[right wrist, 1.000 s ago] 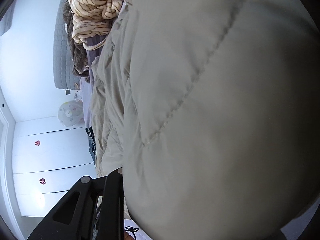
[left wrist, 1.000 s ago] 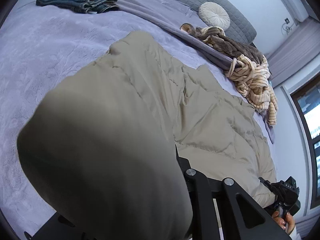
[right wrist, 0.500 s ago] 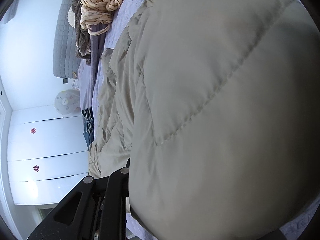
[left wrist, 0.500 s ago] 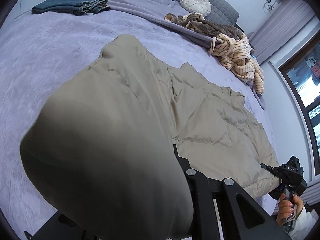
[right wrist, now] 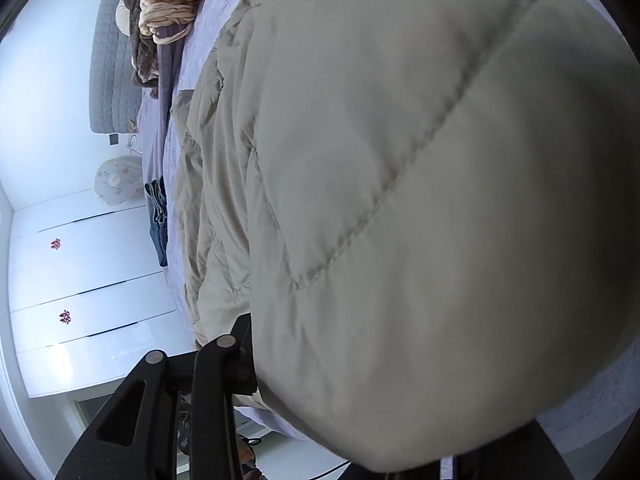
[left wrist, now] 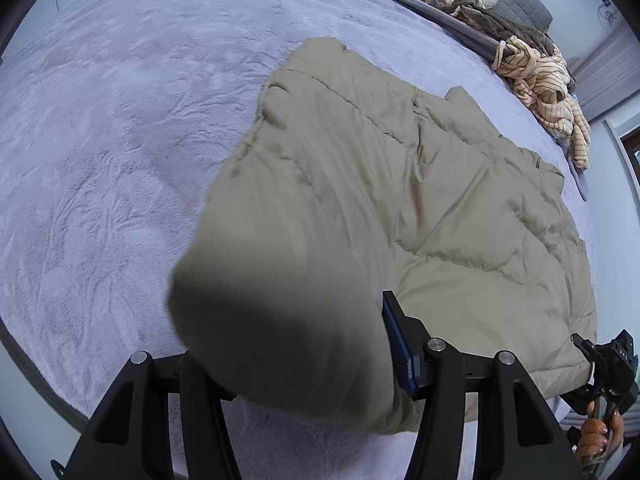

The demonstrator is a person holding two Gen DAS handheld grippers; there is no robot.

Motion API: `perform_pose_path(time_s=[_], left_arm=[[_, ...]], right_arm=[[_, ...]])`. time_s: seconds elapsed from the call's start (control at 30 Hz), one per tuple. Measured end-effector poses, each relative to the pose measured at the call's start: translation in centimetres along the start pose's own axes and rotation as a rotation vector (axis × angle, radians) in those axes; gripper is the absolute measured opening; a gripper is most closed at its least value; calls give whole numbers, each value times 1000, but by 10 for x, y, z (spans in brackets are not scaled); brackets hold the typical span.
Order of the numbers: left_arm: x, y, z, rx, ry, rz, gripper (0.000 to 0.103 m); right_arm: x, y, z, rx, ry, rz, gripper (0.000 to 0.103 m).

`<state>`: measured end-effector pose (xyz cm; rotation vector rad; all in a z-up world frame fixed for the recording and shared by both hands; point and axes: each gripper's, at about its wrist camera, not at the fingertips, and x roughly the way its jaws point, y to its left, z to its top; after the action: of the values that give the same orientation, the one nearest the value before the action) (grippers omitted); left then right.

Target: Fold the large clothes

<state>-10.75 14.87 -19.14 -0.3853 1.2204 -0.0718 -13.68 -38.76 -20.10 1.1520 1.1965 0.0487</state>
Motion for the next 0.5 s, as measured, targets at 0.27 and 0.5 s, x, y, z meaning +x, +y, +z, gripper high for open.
perform_pose_path(time_s=[0.27, 0.5], left_arm=[[-66, 20, -3, -4, -167, 181, 58], [-25, 5, 20, 83, -80, 184, 58]], right_arm=[[-52, 21, -9, -174, 10, -160, 57], [-87, 39, -29, -356, -25, -60, 25]])
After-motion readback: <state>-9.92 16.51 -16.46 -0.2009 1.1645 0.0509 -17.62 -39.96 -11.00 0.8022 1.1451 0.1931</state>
